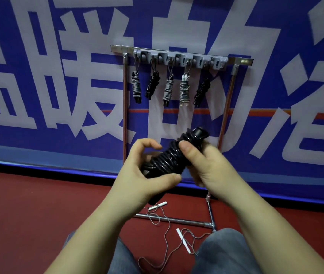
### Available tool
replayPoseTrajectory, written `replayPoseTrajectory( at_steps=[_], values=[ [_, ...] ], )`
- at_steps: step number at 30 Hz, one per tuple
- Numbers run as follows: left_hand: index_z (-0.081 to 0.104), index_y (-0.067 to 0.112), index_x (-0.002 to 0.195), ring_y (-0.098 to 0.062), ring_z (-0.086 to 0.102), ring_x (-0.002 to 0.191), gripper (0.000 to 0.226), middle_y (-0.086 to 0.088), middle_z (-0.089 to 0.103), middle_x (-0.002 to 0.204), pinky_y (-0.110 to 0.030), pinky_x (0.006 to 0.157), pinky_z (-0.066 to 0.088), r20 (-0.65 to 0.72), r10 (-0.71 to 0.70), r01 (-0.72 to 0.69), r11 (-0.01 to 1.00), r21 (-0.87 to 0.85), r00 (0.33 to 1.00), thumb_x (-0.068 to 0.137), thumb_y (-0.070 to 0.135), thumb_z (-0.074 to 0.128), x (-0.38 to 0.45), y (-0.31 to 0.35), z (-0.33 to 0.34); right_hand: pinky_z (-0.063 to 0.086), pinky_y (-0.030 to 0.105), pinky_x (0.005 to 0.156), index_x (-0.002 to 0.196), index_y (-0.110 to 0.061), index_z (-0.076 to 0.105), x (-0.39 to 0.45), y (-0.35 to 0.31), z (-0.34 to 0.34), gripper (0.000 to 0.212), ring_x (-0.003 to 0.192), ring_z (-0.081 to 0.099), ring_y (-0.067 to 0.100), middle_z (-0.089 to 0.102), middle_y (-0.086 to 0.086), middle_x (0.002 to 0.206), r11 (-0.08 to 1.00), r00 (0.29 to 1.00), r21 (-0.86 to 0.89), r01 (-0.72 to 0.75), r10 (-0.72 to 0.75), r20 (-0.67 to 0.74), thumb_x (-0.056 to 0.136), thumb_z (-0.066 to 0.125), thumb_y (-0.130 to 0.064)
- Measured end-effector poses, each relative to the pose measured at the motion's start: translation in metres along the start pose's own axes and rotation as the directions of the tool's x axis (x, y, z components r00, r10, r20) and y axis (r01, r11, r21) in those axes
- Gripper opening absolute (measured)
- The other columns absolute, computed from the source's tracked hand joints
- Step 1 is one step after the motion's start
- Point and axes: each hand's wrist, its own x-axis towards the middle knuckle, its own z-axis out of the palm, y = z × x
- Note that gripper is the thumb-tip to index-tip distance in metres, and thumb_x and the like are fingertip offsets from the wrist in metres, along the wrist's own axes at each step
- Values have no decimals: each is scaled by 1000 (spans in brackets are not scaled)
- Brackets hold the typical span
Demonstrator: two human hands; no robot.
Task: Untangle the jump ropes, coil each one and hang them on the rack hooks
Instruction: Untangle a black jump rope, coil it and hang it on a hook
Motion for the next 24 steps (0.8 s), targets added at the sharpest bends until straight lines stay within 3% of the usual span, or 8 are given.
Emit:
replayPoseTrajectory(
  at_steps=[6,10,12,14,17,20,22,24],
  values=[
    [43,47,99,-3,62,78,56,23,58,98,-15,68,49,-52,177,-136,883,449,983,58,28,76,-1,-10,0,27,32,52,70,-20,47,2,19,9,63,47,32,11,35,-5,52,982,989,-179,-61,35,-145,68,43,-83],
    [38,56,113,-6,65,70,69,25,57,99,-25,67,54,64,114,-131,847,515,991,63,29,77,2,-5,-3,39,30,59,77,-24,54,-2,17,11,38,54,46,7,50,-9,58,975,990,-222,-29,-3,-143,78,43,-60],
    [35,58,121,-2,66,79,73,24,61,100,-21,71,52,159,28,-100,879,467,987,66,34,76,3,-2,-3,49,27,76,99,-29,59,-4,19,13,22,77,62,-1,67,-10,80,977,994,-212,-20,-4,-110,87,52,-46],
    [36,53,126,6,63,94,67,25,64,107,-15,80,49,219,-32,-20,972,235,975,69,42,70,5,-3,-1,51,33,87,107,-40,55,-5,22,19,24,93,64,3,70,-10,96,980,996,-196,-36,18,-92,85,58,-46],
    [33,57,122,12,54,111,65,37,59,111,-10,89,44,182,-46,33,997,70,982,63,57,62,3,-10,12,53,33,83,106,-50,50,-7,18,29,29,88,64,7,69,-10,92,974,985,-202,-103,72,-154,78,59,-51],
    [40,50,118,7,62,95,53,25,66,99,-9,75,45,60,-94,91,995,44,994,74,57,68,7,-13,20,53,34,75,122,-37,46,-10,13,36,35,85,65,10,69,-5,92,949,985,-301,-97,47,-168,88,54,-39],
    [50,31,117,-5,64,72,31,7,67,80,-7,56,43,-33,-131,131,991,6,991,87,42,54,15,-17,18,53,39,78,134,-30,38,-13,12,42,45,91,65,14,69,-3,99,934,991,-352,-62,15,-134,91,49,-37],
    [54,20,115,-8,58,68,27,0,62,83,-16,56,44,-42,-134,130,987,-96,990,97,33,39,13,-22,11,53,40,81,136,-28,37,-14,12,43,48,94,64,13,68,-4,99,937,992,-346,-45,2,-123,91,49,-39]
  ],
)
